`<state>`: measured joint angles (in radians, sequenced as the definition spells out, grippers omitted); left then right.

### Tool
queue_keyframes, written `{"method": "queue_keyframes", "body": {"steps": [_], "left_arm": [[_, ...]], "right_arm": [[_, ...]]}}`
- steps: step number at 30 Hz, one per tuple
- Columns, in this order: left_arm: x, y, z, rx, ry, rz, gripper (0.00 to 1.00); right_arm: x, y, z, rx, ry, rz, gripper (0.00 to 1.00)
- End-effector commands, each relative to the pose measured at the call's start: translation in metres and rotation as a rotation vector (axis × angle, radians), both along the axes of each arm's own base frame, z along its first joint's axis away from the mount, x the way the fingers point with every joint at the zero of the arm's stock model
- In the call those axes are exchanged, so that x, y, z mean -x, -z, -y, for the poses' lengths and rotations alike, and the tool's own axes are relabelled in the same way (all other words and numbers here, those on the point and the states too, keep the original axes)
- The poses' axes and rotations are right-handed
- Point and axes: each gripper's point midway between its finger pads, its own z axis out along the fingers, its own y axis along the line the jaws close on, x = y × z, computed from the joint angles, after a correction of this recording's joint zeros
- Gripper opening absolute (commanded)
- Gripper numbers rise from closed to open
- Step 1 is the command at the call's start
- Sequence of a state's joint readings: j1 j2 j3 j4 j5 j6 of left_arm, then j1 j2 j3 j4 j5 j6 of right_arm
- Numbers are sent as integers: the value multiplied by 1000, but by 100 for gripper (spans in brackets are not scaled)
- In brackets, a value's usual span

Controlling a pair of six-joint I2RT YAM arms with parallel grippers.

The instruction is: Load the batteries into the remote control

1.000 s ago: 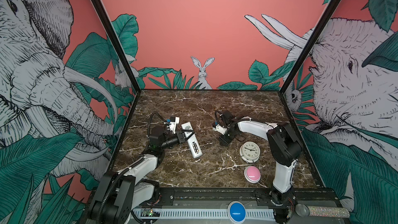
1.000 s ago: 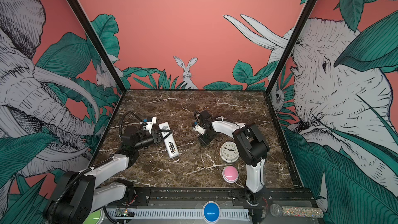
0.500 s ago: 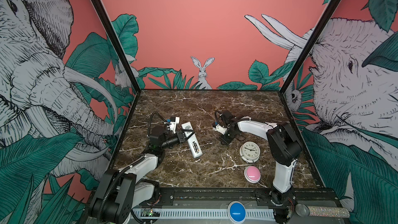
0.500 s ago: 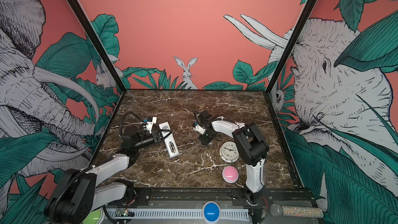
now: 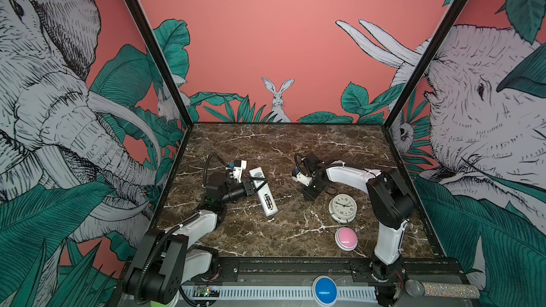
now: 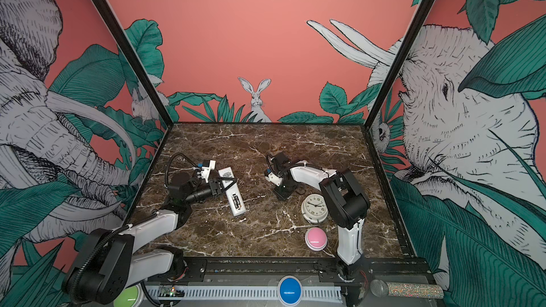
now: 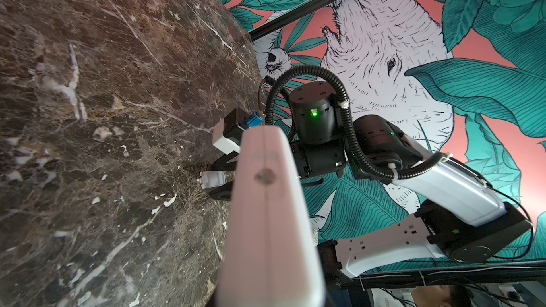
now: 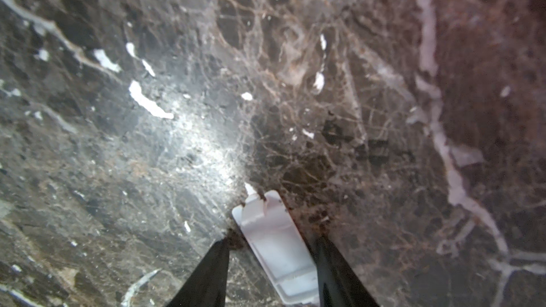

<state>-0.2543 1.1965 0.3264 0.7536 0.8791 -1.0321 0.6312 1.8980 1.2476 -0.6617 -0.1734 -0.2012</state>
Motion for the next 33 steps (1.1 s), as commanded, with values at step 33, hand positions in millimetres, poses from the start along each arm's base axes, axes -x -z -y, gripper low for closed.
{"method": "queue_keyframes", "body": {"steps": [33], "left_arm": [[5,-8,-4,19,-1,49,0]], "right_arm": [[31,-43,-17,48,169,20,49]]}}
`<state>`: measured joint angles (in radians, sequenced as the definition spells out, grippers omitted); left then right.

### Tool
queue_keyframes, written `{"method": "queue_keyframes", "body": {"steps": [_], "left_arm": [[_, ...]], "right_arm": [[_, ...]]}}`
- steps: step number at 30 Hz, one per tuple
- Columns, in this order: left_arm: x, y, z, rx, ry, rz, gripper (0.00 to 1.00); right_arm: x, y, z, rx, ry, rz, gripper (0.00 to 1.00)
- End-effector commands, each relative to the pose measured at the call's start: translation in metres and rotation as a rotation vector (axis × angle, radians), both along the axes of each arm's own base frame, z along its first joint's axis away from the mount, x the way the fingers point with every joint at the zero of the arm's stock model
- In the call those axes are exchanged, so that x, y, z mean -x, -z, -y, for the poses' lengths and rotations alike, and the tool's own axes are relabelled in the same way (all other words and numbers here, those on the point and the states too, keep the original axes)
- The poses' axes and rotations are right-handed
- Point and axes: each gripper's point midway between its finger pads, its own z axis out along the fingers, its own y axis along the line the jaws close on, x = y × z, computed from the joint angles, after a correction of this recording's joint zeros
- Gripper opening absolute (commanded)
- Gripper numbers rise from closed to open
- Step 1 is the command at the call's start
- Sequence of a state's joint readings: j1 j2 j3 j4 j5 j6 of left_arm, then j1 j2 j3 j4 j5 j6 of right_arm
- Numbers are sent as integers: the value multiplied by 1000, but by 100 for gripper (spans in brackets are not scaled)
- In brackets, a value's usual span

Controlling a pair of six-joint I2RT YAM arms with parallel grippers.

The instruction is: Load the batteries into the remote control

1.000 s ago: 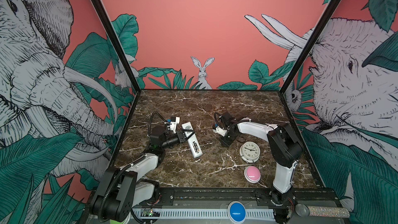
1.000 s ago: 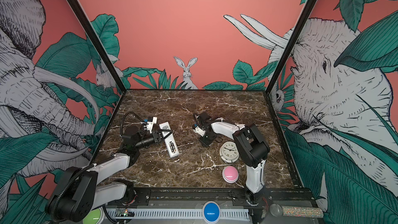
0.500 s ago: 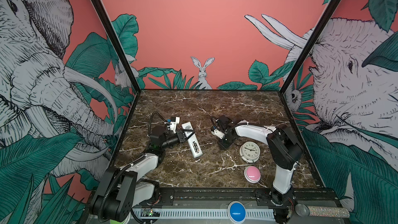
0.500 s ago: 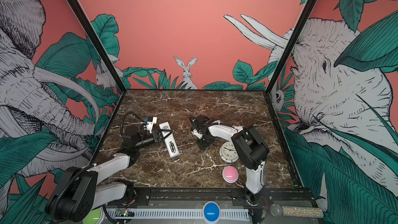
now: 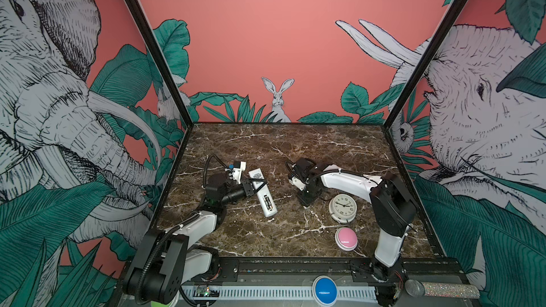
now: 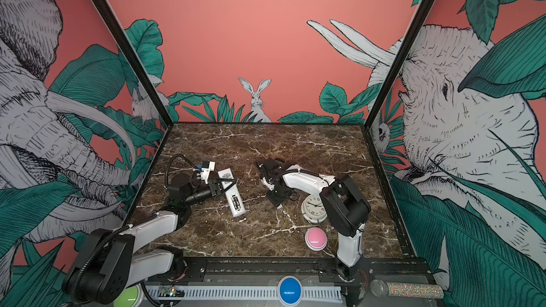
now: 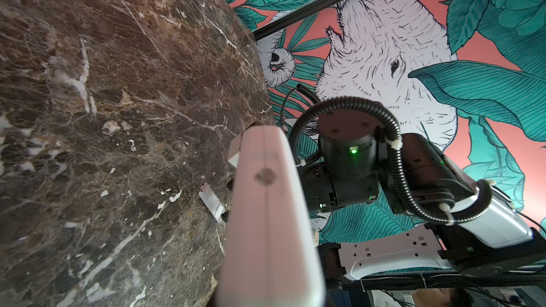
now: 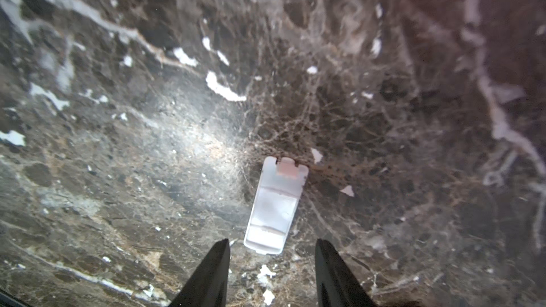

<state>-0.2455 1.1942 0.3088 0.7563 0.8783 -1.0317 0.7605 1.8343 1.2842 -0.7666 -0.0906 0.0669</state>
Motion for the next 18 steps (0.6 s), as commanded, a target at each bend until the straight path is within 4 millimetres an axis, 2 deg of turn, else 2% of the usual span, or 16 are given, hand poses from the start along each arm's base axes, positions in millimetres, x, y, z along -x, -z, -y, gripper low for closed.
{"method": "queue_keyframes", "body": {"steps": [1,10,14,18], "left_arm": [[4,-15,-1,23,8,64,0],[4,-16,-2,21,6,69,0],[4,-16,-3,23,6,67,0],[5,-16,-3,23,5,67,0]], "right_arm": [[1,-15,2,-1,24,17,48],[7,1,-2,4,20,-16,43],[7,8,-2,16,20,-26,35],[7,13,-2,24,18,-34,33]]}}
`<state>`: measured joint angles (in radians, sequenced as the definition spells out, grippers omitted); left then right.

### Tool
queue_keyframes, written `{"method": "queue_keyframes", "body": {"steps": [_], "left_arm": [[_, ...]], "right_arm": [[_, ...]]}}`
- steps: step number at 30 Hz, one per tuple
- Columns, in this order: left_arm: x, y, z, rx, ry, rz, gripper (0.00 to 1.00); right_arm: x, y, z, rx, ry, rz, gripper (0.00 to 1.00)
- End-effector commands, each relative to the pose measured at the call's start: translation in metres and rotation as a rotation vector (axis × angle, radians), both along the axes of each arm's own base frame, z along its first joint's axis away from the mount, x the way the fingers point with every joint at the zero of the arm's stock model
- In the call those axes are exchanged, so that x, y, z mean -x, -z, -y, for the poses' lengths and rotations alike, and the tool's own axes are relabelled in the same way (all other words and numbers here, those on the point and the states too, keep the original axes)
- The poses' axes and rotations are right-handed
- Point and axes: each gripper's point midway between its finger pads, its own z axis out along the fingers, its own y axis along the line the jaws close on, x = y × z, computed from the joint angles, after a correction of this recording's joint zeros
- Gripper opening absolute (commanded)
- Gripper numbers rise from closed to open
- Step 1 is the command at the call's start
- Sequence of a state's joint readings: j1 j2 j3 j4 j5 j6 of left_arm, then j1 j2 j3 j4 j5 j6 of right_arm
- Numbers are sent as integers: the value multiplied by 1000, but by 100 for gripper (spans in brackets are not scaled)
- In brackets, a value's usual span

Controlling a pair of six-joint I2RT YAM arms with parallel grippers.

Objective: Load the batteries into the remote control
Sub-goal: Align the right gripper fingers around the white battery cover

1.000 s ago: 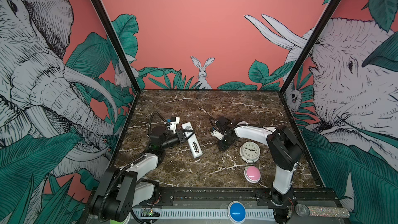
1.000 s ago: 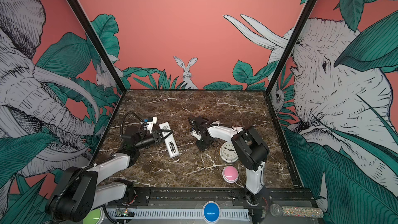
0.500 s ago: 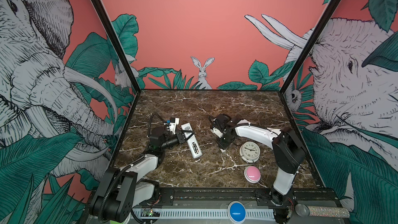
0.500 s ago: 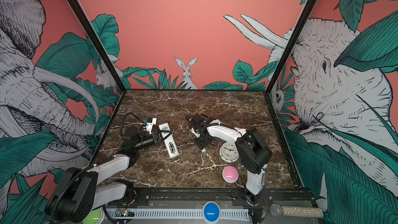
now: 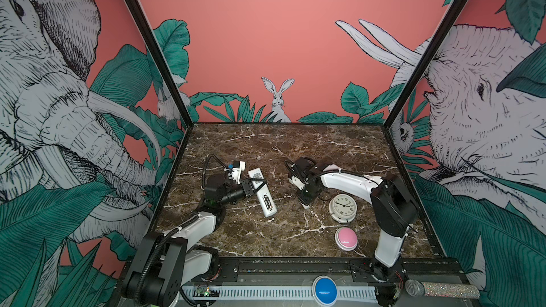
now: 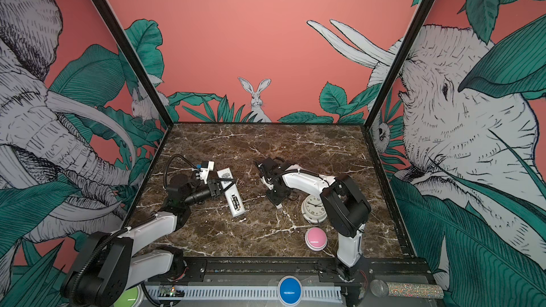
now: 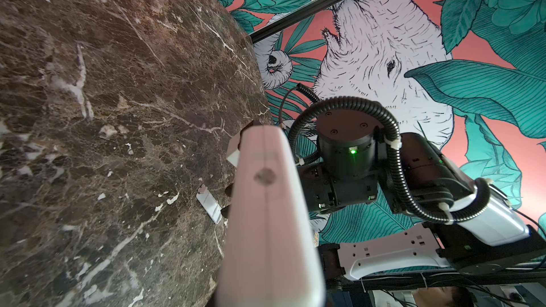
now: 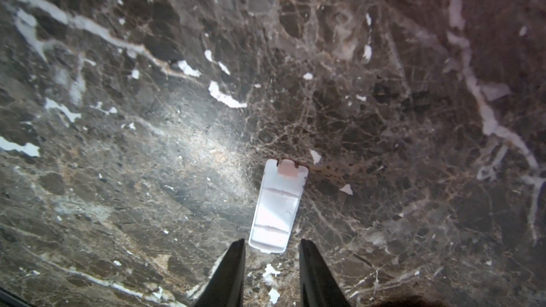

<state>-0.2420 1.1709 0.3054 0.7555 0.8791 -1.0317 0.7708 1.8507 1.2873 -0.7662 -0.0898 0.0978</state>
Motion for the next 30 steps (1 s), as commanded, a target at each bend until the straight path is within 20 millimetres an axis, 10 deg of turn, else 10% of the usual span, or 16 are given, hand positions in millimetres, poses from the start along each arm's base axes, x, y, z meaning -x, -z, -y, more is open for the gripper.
{"method": "queue_keyframes", "body": {"steps": [1,30], "left_arm": [[3,-11,-1,17,8,50,0],[2,-11,-2,16,6,49,0]], "right_arm": [[4,10,1,18,-4,-22,33],[8,37,5,62,-4,-61,34]]}}
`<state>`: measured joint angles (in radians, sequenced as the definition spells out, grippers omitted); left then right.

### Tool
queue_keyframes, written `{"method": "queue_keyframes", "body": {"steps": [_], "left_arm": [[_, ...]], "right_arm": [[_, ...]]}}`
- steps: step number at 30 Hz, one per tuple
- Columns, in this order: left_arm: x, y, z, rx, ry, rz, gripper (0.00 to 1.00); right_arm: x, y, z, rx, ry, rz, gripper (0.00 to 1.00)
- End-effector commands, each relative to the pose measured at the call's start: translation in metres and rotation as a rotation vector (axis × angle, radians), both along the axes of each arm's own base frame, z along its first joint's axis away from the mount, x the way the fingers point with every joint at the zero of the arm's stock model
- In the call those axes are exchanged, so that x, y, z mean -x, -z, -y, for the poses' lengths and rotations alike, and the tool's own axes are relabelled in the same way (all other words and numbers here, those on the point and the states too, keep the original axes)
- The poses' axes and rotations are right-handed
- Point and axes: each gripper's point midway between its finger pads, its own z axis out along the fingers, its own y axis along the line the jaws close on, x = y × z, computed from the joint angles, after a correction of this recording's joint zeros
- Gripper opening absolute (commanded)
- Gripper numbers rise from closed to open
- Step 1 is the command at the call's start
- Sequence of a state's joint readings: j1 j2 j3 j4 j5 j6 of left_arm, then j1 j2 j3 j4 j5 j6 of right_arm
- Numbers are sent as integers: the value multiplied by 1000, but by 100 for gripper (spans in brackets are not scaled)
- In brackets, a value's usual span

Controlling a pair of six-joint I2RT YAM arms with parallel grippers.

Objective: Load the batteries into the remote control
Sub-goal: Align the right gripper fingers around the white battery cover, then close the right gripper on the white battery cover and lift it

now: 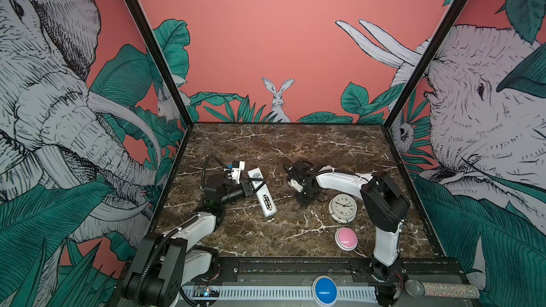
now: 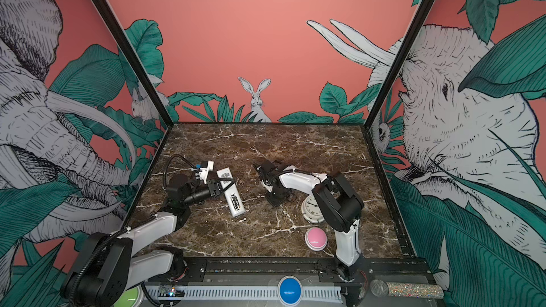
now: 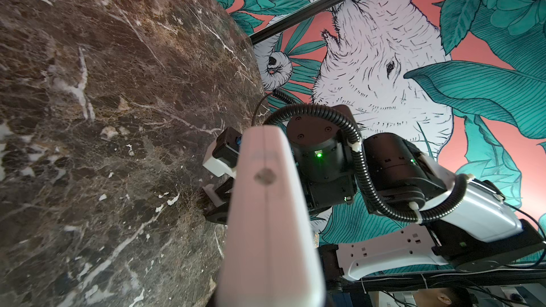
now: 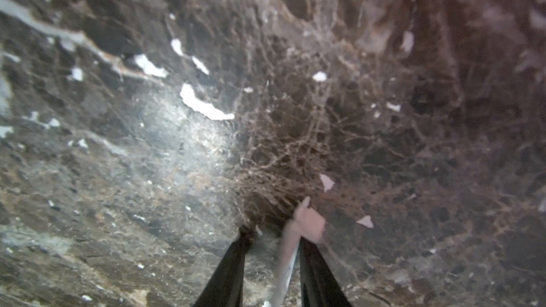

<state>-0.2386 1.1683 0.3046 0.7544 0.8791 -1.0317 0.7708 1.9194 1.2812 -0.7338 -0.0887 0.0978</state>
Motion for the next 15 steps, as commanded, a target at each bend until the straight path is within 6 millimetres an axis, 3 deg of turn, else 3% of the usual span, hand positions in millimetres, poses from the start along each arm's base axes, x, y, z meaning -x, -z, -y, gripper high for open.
{"method": "queue_keyframes", "body": {"steps": [1,15], "left_arm": [[3,-10,-1,15,9,47,0],[2,-11,-3,17,4,50,0]], "right_arm": [[8,13,5,33,-3,-33,34],[6,13,12,74,-17,-21,32]]}}
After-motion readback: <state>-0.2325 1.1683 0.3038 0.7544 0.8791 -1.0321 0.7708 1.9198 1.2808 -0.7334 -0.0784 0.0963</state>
